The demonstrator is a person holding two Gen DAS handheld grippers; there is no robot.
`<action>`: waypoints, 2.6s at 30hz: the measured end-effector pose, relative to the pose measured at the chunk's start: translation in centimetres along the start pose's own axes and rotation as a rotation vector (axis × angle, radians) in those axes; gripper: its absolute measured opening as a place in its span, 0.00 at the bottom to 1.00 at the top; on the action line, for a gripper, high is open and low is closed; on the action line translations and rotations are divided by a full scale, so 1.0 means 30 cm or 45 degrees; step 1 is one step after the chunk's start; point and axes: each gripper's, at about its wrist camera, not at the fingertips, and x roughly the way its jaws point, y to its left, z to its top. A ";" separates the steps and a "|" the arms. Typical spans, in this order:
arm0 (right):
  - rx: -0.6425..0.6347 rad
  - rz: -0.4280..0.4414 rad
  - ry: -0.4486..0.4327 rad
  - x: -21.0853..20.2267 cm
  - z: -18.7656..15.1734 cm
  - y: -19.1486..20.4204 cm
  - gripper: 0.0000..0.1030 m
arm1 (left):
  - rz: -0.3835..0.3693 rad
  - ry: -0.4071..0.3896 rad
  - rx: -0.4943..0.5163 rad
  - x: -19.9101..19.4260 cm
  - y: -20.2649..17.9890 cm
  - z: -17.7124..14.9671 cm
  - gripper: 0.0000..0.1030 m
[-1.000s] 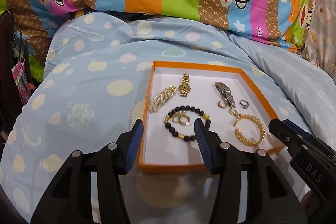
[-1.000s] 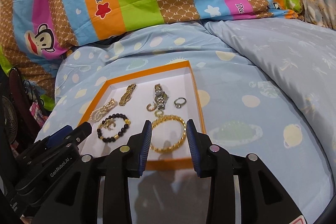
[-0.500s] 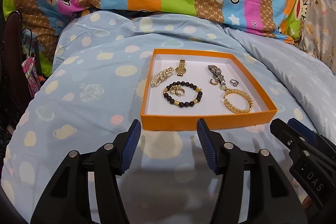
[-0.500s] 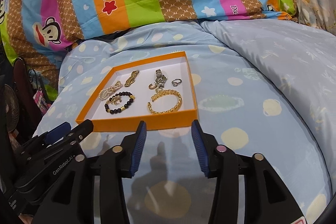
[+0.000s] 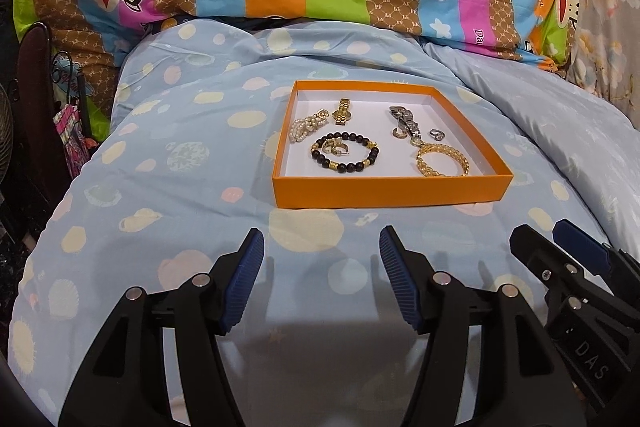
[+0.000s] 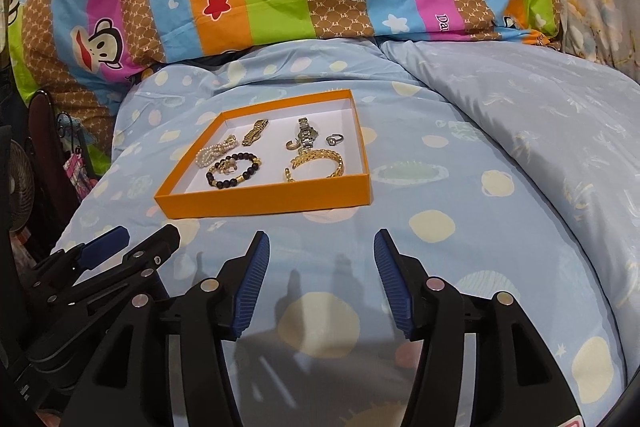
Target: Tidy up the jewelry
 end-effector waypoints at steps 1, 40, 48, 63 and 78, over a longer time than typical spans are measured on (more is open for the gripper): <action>-0.006 -0.005 0.000 -0.004 -0.003 0.003 0.56 | 0.005 0.001 0.001 -0.003 -0.001 -0.003 0.56; 0.025 -0.104 0.030 -0.045 -0.045 -0.004 0.83 | 0.142 0.024 -0.044 -0.042 0.015 -0.048 0.79; 0.023 -0.161 0.008 -0.054 -0.048 -0.005 0.83 | 0.049 0.055 -0.029 -0.020 0.012 -0.049 0.77; 0.023 -0.178 -0.022 -0.072 -0.048 -0.005 0.83 | -0.031 0.052 -0.033 -0.024 0.014 -0.046 0.74; 0.023 -0.177 -0.025 -0.075 -0.049 -0.004 0.83 | -0.046 0.055 -0.038 -0.026 0.015 -0.044 0.74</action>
